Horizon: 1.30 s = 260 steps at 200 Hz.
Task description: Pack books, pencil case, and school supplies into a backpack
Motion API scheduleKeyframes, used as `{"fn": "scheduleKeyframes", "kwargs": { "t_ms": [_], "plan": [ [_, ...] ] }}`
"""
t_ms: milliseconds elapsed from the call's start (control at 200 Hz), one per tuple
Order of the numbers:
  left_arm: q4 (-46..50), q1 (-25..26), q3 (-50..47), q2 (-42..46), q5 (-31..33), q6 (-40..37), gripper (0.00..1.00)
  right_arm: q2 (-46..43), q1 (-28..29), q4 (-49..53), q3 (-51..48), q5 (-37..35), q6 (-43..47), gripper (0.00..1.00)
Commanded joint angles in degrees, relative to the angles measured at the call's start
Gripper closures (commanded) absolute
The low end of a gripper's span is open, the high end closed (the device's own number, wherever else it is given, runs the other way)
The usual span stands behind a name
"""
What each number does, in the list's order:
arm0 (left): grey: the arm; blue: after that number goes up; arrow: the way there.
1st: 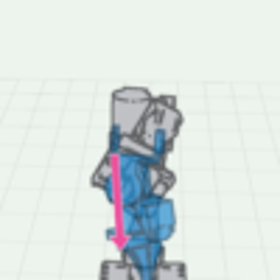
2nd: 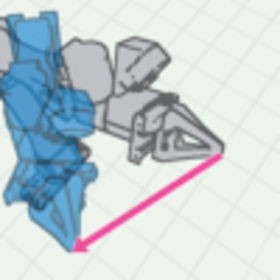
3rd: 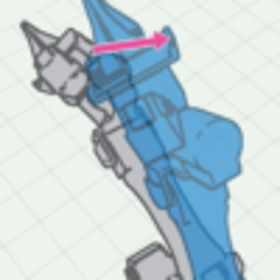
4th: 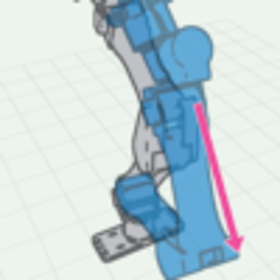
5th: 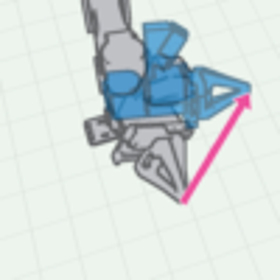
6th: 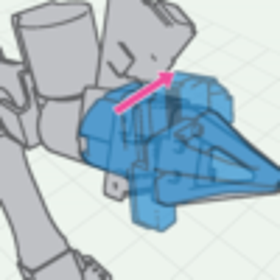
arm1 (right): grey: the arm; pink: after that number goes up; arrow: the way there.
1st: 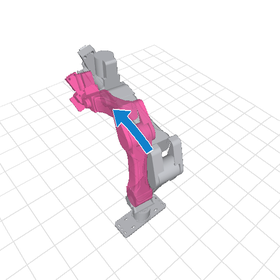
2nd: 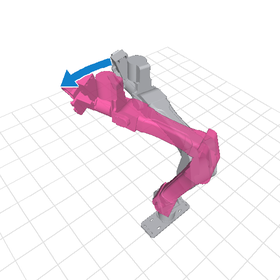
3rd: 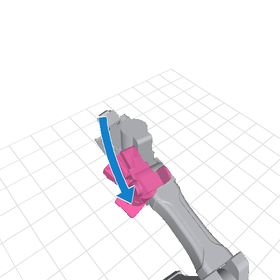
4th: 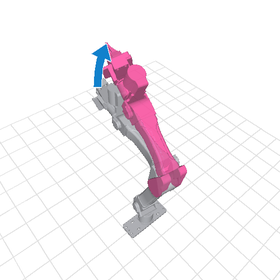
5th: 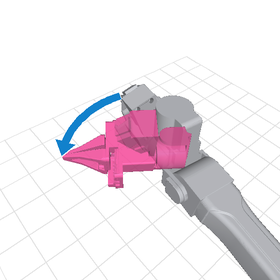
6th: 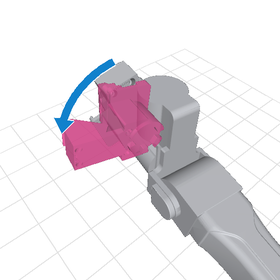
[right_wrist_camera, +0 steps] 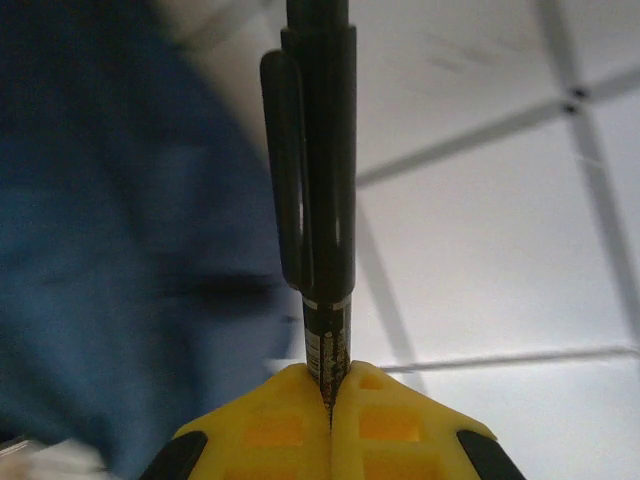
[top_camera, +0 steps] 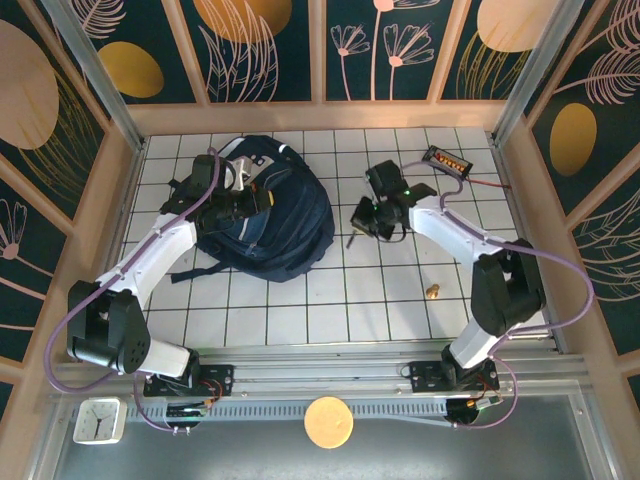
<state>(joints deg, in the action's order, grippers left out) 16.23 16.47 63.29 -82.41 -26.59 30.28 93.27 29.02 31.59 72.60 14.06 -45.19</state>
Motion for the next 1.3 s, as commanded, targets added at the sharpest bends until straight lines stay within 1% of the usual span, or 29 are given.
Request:
{"fn": "scheduleKeyframes", "kwargs": {
  "t_ms": [0,60,70,165,310,445,681,841,911,1071,1181,1241,1296],
  "plan": [
    [-2.3,0.3,2.1,1.9,-5.0,0.8,1.0,-0.2,1.8,-10.7,4.8,12.1,3.9,0.96],
    [-2.6,0.3,2.8,1.9,-5.9,1.4,1.0,1.9,2.0,-14.2,7.4,16.8,4.5,0.96],
    [-2.6,0.3,2.9,1.9,-5.9,1.4,1.0,2.2,2.8,-14.6,7.8,17.5,4.7,0.96],
    [-2.2,0.3,4.4,1.8,-6.1,1.9,1.0,6.8,4.4,-17.1,12.1,22.7,5.2,0.96],
    [-1.6,0.3,6.4,1.7,-6.3,2.6,1.0,11.5,5.5,-22.3,14.8,28.5,3.1,0.96],
    [-2.2,0.3,6.7,1.9,-6.4,3.6,1.0,14.3,6.3,-24.9,14.8,31.2,1.7,0.96],
    [-3.0,0.3,6.7,2.3,-5.8,4.6,1.0,16.1,6.7,-27.4,12.3,32.7,-0.7,0.96],
    [-4.2,0.3,6.9,2.1,-5.5,6.0,1.0,18.6,7.2,-28.5,13.6,33.4,-2.8,0.96],
    [-4.5,0.3,7.3,1.7,-5.4,6.4,1.0,20.0,7.4,-27.6,15.1,32.7,-3.1,0.96],
    [-4.3,0.3,8.5,1.0,-4.8,6.6,1.0,20.8,7.8,-25.8,15.5,27.6,-5.1,0.97],
    [-4.8,0.3,8.7,0.5,-5.6,7.1,1.0,22.1,8.0,-24.6,17.4,27.0,-4.4,0.89],
    [-5.1,0.3,8.7,0.4,-5.9,7.3,1.0,23.6,8.1,-22.8,20.4,27.5,-3.0,0.75],
    [-5.2,0.3,8.8,0.2,-6.1,7.3,1.0,24.7,8.4,-21.0,23.3,28.0,-1.5,0.65]
  ]
}}
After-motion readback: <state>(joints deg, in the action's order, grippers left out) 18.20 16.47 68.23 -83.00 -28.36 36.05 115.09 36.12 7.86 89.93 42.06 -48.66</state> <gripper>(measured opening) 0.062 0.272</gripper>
